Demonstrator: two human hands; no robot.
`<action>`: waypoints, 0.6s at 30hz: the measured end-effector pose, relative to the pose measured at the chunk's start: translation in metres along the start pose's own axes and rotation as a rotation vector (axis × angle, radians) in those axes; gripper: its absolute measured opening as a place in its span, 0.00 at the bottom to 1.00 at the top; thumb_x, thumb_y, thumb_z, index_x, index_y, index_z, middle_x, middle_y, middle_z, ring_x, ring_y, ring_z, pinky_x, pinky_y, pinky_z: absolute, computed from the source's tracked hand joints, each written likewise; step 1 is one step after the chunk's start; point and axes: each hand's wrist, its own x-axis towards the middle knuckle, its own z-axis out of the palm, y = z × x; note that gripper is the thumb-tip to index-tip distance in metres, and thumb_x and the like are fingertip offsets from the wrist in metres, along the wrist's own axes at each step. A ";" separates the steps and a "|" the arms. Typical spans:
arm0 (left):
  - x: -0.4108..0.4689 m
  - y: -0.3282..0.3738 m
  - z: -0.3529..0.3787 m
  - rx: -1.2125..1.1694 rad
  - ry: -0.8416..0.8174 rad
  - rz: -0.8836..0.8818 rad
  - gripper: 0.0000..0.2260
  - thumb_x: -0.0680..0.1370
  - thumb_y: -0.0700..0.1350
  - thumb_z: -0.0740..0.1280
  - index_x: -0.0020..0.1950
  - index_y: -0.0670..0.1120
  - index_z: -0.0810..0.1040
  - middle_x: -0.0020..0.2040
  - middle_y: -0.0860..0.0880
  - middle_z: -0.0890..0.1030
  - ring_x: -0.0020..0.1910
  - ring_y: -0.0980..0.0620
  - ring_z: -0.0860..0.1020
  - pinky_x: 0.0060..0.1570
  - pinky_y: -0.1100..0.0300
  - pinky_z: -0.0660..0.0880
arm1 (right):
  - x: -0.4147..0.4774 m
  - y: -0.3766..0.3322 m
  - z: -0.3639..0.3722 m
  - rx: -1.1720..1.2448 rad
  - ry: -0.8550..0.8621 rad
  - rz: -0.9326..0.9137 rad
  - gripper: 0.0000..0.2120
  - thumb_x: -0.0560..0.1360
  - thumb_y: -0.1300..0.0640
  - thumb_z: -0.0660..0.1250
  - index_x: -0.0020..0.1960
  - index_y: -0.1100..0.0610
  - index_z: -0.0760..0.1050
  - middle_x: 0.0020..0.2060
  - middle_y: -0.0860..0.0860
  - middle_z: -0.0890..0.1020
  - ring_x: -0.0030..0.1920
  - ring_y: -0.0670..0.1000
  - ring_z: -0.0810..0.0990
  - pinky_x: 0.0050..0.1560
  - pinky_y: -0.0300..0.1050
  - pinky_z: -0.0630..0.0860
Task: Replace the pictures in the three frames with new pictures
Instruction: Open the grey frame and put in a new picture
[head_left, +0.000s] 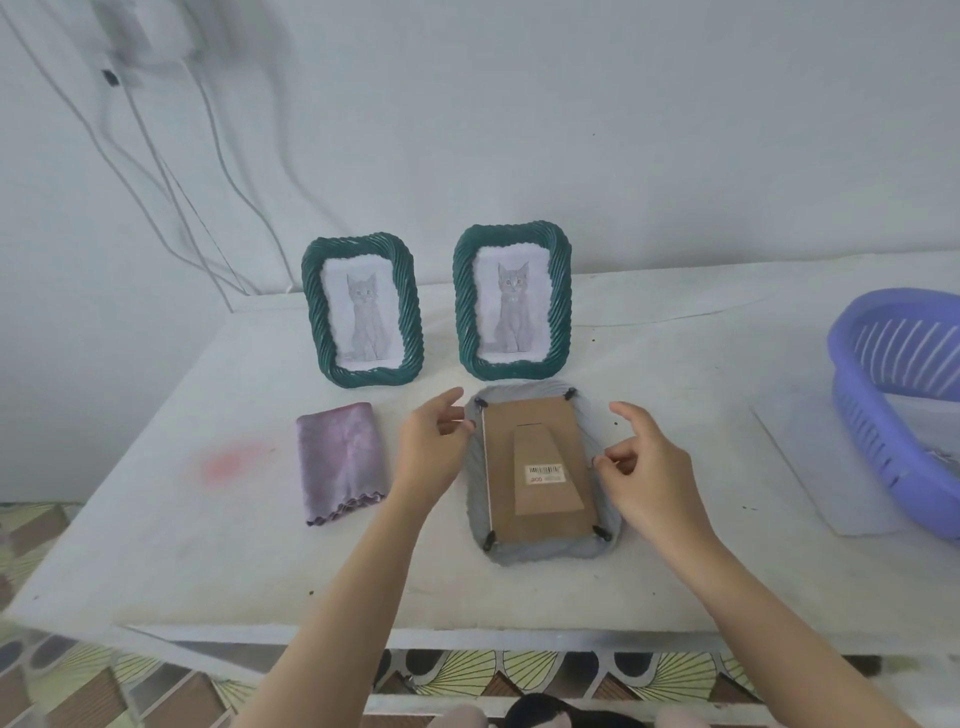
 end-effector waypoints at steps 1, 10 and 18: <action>-0.002 -0.002 0.001 0.043 -0.004 0.017 0.18 0.77 0.36 0.62 0.67 0.44 0.72 0.50 0.48 0.79 0.47 0.54 0.75 0.48 0.67 0.70 | -0.002 0.001 0.001 -0.028 0.001 -0.017 0.24 0.71 0.63 0.67 0.66 0.54 0.68 0.36 0.46 0.80 0.37 0.43 0.77 0.37 0.27 0.68; -0.021 -0.016 0.000 0.393 -0.188 0.260 0.28 0.77 0.58 0.60 0.74 0.48 0.60 0.73 0.53 0.63 0.74 0.54 0.55 0.70 0.62 0.52 | -0.008 0.017 0.002 -0.152 0.021 -0.121 0.22 0.73 0.54 0.67 0.65 0.55 0.69 0.48 0.49 0.78 0.51 0.53 0.75 0.49 0.41 0.68; -0.027 -0.025 -0.007 0.495 -0.387 0.359 0.48 0.62 0.73 0.59 0.76 0.54 0.47 0.73 0.62 0.46 0.72 0.62 0.41 0.71 0.59 0.36 | 0.001 0.007 -0.005 -0.103 -0.350 -0.189 0.47 0.65 0.31 0.64 0.74 0.42 0.41 0.70 0.35 0.52 0.70 0.37 0.51 0.74 0.50 0.46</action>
